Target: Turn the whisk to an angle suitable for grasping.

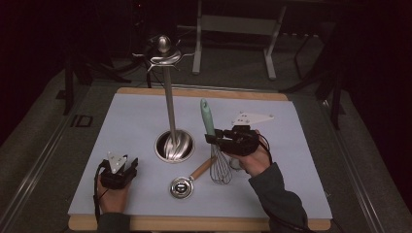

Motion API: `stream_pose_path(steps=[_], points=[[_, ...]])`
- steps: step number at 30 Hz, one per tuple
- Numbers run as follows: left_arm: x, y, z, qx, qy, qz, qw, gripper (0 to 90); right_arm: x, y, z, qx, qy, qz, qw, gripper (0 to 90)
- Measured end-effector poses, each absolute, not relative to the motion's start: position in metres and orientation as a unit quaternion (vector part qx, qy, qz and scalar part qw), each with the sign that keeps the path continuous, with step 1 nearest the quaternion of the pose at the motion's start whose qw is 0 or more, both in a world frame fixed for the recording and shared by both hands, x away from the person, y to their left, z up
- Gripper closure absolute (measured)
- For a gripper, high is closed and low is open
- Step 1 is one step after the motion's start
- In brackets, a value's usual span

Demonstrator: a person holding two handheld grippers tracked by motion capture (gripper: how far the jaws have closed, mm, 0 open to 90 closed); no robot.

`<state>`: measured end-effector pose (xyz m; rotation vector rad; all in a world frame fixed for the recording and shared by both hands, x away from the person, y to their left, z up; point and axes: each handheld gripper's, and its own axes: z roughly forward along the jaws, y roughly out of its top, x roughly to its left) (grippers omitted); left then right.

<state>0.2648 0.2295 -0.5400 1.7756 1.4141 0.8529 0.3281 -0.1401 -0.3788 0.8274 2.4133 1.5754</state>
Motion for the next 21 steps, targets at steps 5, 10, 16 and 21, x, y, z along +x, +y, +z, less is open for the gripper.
stream_pose_path(steps=[5,10,16,21], points=[[0.265,0.229,-0.54,0.686,0.546,0.329,0.351,58.3,0.328,-0.135,-0.374,0.267,0.802,0.529,0.079,69.3],[0.265,0.229,-0.54,0.686,0.546,0.329,0.35,58.4,0.328,-0.132,-0.37,0.26,0.8,0.534,0.086,69.3],[0.265,0.229,-0.54,0.686,0.546,0.33,0.349,58.3,0.328,-0.128,-0.364,0.255,0.798,0.539,0.091,69.3],[0.265,0.229,-0.54,0.686,0.546,0.33,0.35,58.4,0.328,-0.123,-0.358,0.249,0.796,0.543,0.098,69.3]])
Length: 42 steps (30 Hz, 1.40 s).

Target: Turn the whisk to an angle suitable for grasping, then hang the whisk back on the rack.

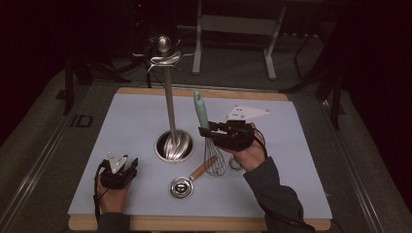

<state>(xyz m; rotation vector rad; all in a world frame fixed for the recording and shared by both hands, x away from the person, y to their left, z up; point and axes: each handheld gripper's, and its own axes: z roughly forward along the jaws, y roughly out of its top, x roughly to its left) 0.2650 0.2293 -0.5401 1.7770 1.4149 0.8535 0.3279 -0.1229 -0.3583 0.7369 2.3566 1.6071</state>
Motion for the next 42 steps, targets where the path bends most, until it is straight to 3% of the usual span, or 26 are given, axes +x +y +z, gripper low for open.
stream_pose_path(steps=[42], points=[[0.265,0.229,-0.54,0.687,0.547,0.328,0.347,58.4,0.334,-0.107,-0.317,0.208,0.771,0.59,0.119,69.3]])
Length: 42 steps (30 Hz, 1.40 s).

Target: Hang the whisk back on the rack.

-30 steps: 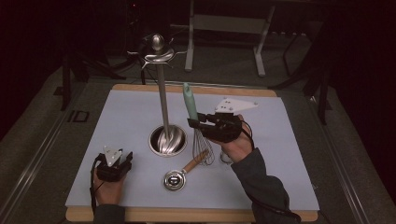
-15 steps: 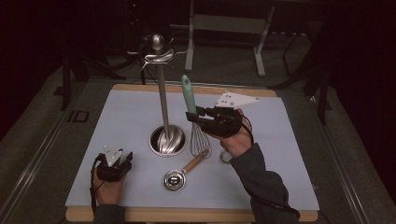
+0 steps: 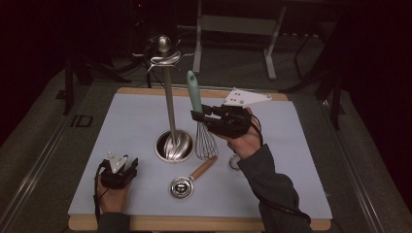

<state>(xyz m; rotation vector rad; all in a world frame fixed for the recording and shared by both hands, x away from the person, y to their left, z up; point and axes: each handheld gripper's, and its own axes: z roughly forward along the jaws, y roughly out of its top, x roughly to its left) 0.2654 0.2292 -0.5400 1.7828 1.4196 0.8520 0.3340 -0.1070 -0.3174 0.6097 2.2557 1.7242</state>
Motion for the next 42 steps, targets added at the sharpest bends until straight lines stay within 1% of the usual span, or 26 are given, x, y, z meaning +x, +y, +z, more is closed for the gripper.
stream_pose_path(steps=[12,30,37,42], points=[[0.265,0.229,-0.54,0.686,0.547,0.329,0.348,58.3,0.337,-0.091,-0.304,0.196,0.771,0.595,0.113,69.3],[0.265,0.23,-0.54,0.686,0.548,0.328,0.35,58.3,0.358,-0.075,-0.311,0.201,0.777,0.592,0.075,68.4],[0.265,0.23,-0.54,0.685,0.548,0.329,0.35,58.2,0.362,-0.073,-0.311,0.209,0.777,0.59,0.073,63.3],[0.265,0.23,-0.54,0.685,0.548,0.329,0.35,58.2,0.362,-0.074,-0.312,0.213,0.783,0.577,0.09,59.5]])
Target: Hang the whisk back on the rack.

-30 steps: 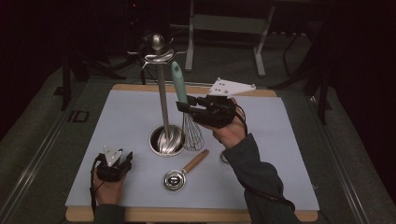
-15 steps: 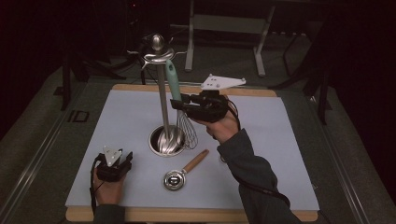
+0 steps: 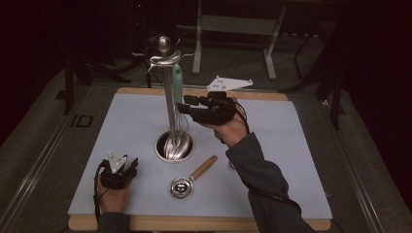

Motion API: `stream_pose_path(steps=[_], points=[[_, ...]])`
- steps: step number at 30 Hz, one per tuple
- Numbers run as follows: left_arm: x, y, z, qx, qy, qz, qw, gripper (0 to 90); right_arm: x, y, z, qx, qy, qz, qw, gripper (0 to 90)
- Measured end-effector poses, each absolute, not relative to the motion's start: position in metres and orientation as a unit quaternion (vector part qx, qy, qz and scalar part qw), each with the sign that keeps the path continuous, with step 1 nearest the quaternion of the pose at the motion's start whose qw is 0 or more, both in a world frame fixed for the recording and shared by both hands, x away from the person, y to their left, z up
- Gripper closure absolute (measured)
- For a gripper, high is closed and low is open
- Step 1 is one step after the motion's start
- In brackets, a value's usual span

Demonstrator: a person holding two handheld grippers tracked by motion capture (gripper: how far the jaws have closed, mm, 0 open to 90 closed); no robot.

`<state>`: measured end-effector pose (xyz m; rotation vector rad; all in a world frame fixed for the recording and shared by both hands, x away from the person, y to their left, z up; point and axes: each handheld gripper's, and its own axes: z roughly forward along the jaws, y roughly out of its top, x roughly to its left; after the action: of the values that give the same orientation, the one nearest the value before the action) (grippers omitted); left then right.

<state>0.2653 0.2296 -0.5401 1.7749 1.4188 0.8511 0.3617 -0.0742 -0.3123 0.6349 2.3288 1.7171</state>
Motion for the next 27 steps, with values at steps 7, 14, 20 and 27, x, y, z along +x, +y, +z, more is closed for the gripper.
stream_pose_path(steps=[7,14,20,27], points=[[0.265,0.229,-0.54,0.685,0.548,0.329,0.349,58.1,0.358,-0.077,-0.312,0.208,0.796,0.557,0.115,59.1],[0.265,0.229,-0.54,0.685,0.548,0.329,0.35,58.1,0.352,-0.08,-0.313,0.191,0.817,0.525,0.144,60.7],[0.265,0.229,-0.54,0.686,0.548,0.329,0.349,58.0,0.345,-0.081,-0.316,0.174,0.844,0.477,0.176,61.0],[0.265,0.229,-0.54,0.687,0.548,0.329,0.345,58.0,0.349,-0.088,-0.327,0.185,0.869,0.425,0.17,60.6]])
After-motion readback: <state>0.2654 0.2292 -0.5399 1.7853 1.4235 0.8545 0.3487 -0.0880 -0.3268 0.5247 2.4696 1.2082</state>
